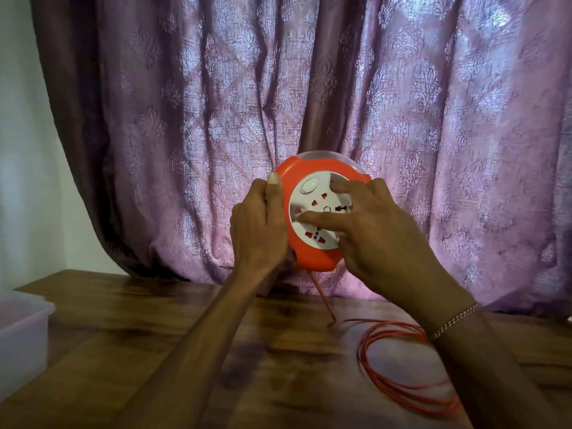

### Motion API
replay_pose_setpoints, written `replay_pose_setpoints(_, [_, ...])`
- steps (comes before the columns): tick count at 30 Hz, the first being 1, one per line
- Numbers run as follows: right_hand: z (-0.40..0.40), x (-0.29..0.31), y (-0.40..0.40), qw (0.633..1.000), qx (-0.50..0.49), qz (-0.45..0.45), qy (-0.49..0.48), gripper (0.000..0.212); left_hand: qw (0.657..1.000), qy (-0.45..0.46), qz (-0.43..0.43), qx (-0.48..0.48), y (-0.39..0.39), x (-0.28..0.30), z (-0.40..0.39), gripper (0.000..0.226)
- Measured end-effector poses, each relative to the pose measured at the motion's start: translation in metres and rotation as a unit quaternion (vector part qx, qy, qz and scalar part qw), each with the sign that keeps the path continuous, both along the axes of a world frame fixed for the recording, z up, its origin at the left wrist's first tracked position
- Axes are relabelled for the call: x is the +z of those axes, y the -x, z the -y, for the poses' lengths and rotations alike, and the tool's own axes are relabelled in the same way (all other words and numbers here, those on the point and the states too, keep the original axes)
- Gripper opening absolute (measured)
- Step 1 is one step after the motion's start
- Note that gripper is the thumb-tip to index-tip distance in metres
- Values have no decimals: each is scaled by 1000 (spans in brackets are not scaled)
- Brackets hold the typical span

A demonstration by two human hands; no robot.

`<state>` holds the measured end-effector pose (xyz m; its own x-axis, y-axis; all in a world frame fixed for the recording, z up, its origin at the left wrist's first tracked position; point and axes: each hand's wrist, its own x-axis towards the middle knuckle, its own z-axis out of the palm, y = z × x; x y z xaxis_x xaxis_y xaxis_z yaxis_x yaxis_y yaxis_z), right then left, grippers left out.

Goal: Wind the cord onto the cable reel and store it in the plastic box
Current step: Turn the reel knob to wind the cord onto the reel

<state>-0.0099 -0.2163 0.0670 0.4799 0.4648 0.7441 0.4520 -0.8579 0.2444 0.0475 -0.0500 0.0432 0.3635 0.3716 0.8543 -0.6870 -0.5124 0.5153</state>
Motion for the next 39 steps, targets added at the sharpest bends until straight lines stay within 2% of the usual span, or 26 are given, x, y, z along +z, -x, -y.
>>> replay_pose_setpoints(7, [0,-10,-8,994,1,90,-66,52,1000,-9,3,6,3,0,4,53])
replay_pose_setpoints(10, [-7,-14,-11,979,-29,119,-160,51,1000,-9,9,15,4,0,5,49])
replay_pose_setpoints(12, [-10,-14,-13,958,-54,139,-246,62,1000,-13,16,13,4,0,6,48])
replay_pose_setpoints(14, [-11,-13,-14,948,-58,139,-279,68,1000,-21,19,13,4,-1,8,48])
replay_pose_setpoints(18, [-9,-10,-9,958,-53,132,-250,66,999,-25,12,16,2,-4,9,47])
replay_pose_setpoints(21, [-2,-5,-5,970,16,112,-214,42,1000,-19,9,23,0,-5,6,48])
replay_pose_setpoints(23, [4,-1,-3,985,47,88,-143,31,999,-14,16,26,-1,-5,4,48])
replay_pose_setpoints(26, [10,1,0,997,32,35,-57,41,1000,-7,18,18,-2,-5,3,48])
replay_pose_setpoints(31, [4,-1,1,999,-29,4,22,64,1000,-2,6,18,-4,-4,1,50])
replay_pose_setpoints(39, [3,-8,-7,995,-6,89,-47,56,999,-16,16,23,-1,-4,4,49])
